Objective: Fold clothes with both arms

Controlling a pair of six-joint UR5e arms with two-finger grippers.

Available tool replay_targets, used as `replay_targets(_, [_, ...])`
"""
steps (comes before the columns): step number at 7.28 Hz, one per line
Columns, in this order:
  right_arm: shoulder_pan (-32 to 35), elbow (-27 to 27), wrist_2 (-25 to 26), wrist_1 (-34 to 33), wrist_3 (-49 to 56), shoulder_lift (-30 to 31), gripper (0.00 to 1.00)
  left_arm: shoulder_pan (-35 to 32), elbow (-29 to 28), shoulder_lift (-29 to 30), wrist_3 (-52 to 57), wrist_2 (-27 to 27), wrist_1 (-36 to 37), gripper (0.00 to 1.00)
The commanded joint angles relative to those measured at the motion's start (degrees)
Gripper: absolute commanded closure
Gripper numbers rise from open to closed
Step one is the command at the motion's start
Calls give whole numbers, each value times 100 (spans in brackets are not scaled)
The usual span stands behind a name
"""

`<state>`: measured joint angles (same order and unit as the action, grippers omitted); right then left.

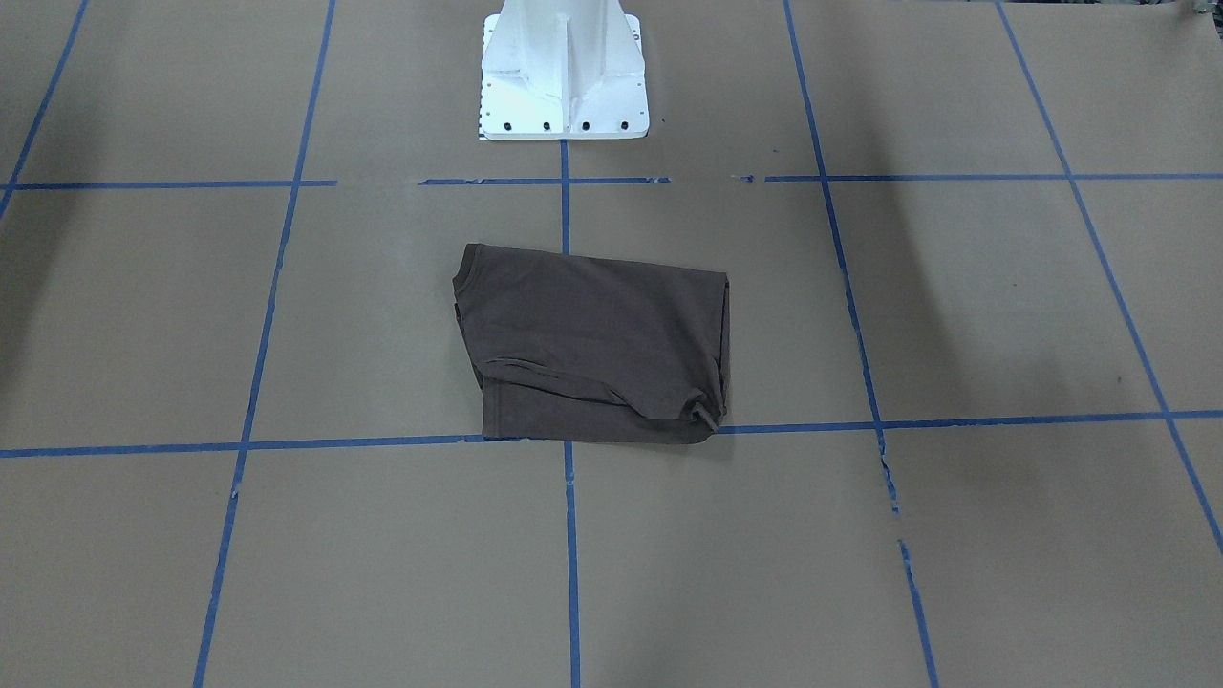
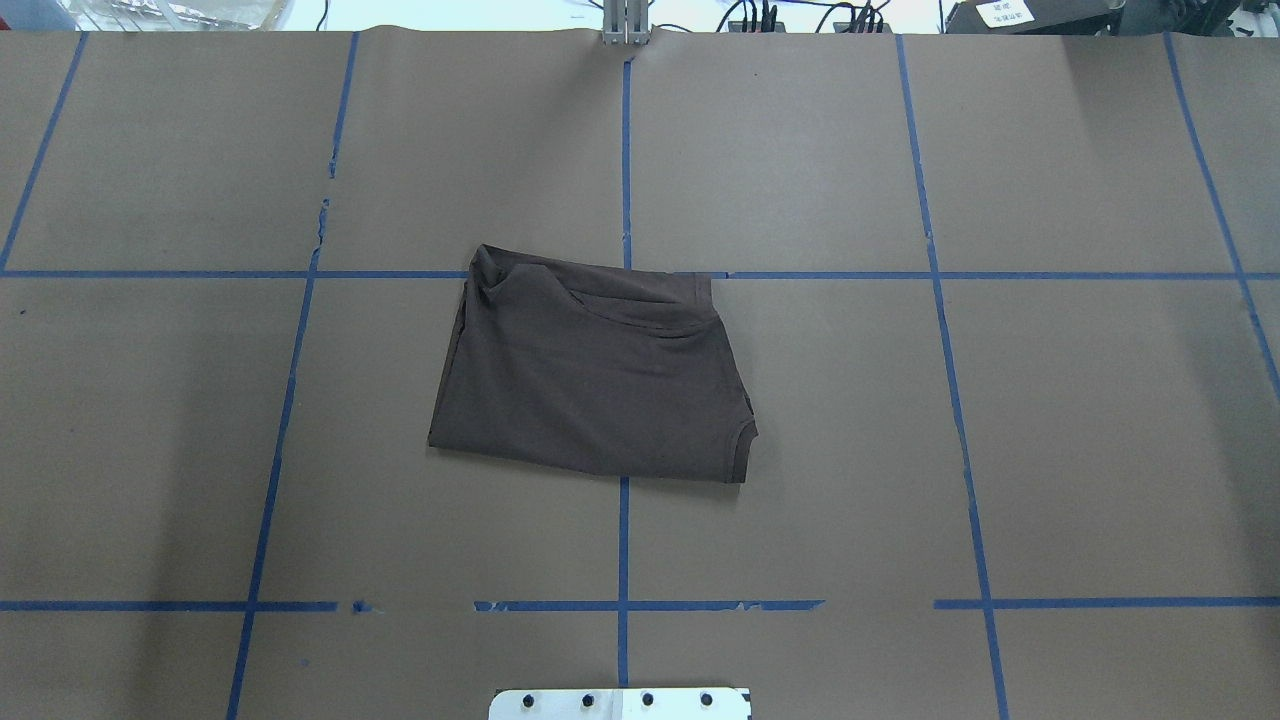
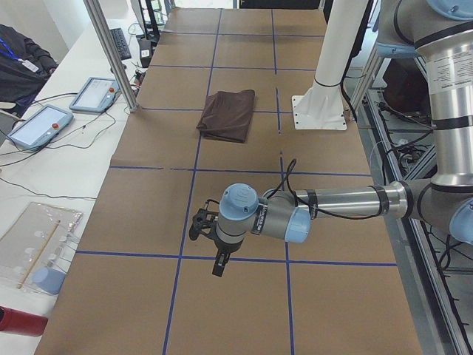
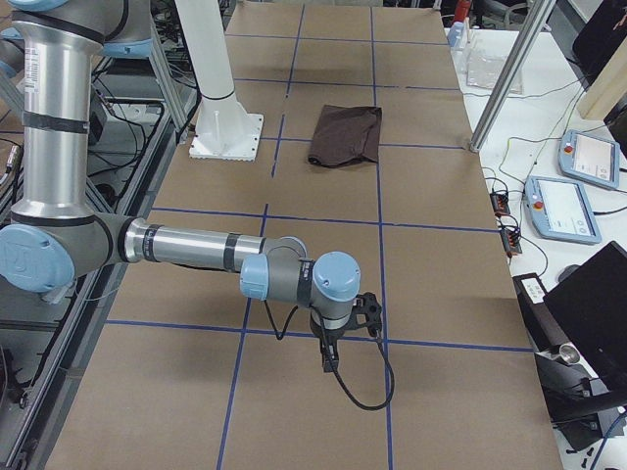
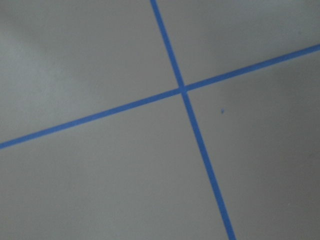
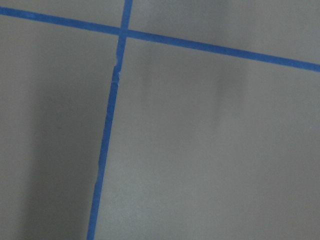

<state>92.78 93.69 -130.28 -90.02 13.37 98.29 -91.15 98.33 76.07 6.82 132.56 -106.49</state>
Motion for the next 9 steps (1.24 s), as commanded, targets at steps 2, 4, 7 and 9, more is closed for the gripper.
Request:
replay_targets(2, [126,262,-7,-32,-70,155,0,-79,-51,-189,267,191,225,0])
replay_targets(4, [118,369,-163,-42,-185,94,0,-61,1,-145,215,200,478,0])
replay_targets(7, [65,484,-235,-33,-361,76,0,-44,650,30,223,252,1600,0])
replay_targets(9, [47,484,-244,-16,-361,67,0,-35,819,40,249,226,1641,0])
